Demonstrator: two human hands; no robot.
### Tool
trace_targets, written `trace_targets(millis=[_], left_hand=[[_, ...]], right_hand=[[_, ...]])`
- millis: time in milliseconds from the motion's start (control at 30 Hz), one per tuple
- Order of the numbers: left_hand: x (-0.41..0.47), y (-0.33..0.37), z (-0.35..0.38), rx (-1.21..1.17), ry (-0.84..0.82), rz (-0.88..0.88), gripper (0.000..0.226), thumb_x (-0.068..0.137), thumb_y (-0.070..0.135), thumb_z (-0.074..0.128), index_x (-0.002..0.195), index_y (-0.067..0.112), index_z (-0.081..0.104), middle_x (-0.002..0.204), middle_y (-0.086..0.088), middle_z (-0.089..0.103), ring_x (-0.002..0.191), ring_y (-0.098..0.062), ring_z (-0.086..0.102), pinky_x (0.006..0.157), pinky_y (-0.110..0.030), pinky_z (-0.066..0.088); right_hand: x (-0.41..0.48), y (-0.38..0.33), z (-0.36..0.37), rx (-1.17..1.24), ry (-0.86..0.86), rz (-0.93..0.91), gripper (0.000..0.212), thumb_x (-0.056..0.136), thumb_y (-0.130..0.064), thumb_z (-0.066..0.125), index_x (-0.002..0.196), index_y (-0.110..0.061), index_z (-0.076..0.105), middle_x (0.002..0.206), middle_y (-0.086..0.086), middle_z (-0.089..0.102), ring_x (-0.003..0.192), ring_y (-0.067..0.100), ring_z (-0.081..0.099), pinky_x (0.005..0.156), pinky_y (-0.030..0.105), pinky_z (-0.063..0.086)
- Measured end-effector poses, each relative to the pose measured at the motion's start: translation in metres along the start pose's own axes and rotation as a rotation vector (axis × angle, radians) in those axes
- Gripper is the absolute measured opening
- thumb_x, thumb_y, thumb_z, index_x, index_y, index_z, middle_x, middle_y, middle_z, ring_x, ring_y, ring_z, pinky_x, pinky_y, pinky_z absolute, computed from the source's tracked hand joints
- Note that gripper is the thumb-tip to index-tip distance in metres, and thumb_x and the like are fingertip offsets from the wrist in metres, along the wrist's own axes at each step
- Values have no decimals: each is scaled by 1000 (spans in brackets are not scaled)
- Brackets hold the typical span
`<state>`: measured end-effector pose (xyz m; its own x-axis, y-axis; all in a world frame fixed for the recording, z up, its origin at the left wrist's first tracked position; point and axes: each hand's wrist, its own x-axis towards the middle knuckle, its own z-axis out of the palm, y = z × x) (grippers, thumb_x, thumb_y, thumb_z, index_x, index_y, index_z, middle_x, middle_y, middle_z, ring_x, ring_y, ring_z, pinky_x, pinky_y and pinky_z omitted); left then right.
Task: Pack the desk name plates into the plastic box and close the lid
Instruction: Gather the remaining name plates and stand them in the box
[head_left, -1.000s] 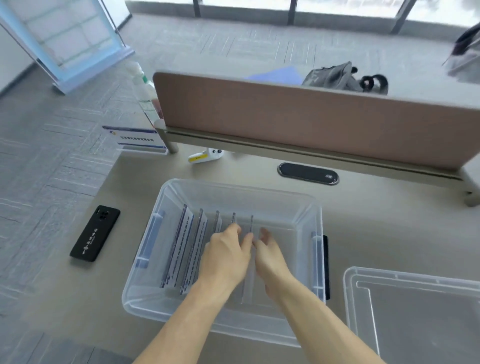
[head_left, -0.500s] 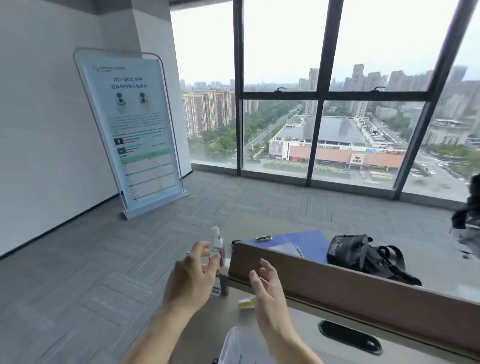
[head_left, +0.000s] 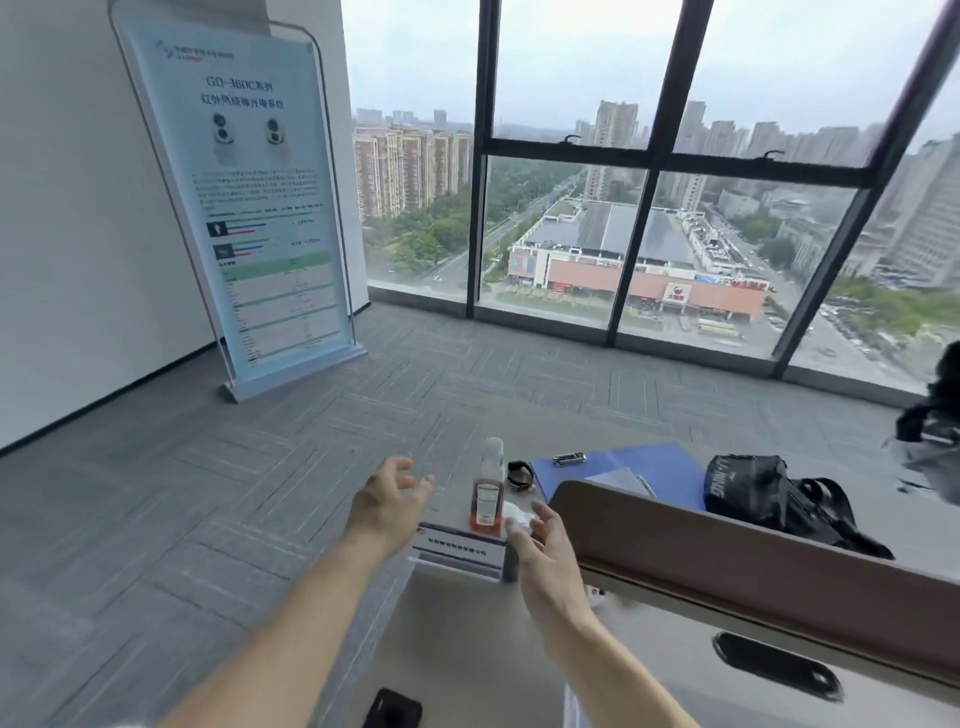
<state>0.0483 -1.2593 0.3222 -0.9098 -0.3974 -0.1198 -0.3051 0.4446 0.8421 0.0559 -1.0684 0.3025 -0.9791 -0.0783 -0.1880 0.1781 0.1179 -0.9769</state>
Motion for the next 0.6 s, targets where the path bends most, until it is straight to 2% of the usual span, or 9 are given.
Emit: trace_targets(millis=[100, 200, 300, 400, 500, 600], left_hand=[[25, -29, 4, -27, -29, -84, 55, 100, 41, 56, 149, 20, 43, 146, -6, 55, 131, -28, 53, 108, -41, 44], [47, -59, 10, -95, -26, -149, 58, 99, 42, 58, 150, 20, 42, 149, -7, 52, 130, -28, 54, 108, -46, 47], [76, -87, 19, -100, -39, -178, 58, 97, 40, 60, 148, 19, 44, 148, -6, 53, 128, -28, 55, 107, -50, 49], [106, -112, 36, -101, -68, -185, 55, 99, 34, 61, 149, 18, 44, 148, -3, 54, 128, -24, 55, 109, -45, 46], [141, -144, 65, -112, -110, -174, 56, 99, 21, 64, 150, 14, 42, 150, -5, 52, 128, -21, 55, 108, -36, 44], [175, -190, 99, -157, -116, -227, 59, 98, 12, 64, 151, 10, 39, 153, -9, 48, 135, -25, 52, 111, -39, 42]], right_hand=[[30, 23, 15, -2, 12, 49, 26, 100, -27, 59, 122, -31, 45, 104, -14, 56, 96, 2, 55, 91, 26, 36], [60, 41, 28, -38, 15, 93, 25, 99, -26, 59, 120, -32, 44, 99, -20, 52, 101, 11, 53, 93, 28, 37], [89, 66, 40, -56, 31, 140, 34, 98, -29, 60, 128, -34, 45, 122, -5, 57, 116, 16, 52, 106, 34, 40], [116, 88, 50, -76, 59, 196, 52, 98, -30, 61, 146, -24, 43, 145, 2, 50, 134, 18, 46, 116, 39, 35], [145, 119, 60, -71, 90, 242, 56, 99, -28, 60, 150, -20, 39, 152, 4, 44, 139, 19, 43, 117, 37, 34], [169, 164, 73, -64, 144, 276, 53, 98, -25, 61, 147, -22, 41, 147, 2, 48, 131, 16, 49, 112, 34, 38]])
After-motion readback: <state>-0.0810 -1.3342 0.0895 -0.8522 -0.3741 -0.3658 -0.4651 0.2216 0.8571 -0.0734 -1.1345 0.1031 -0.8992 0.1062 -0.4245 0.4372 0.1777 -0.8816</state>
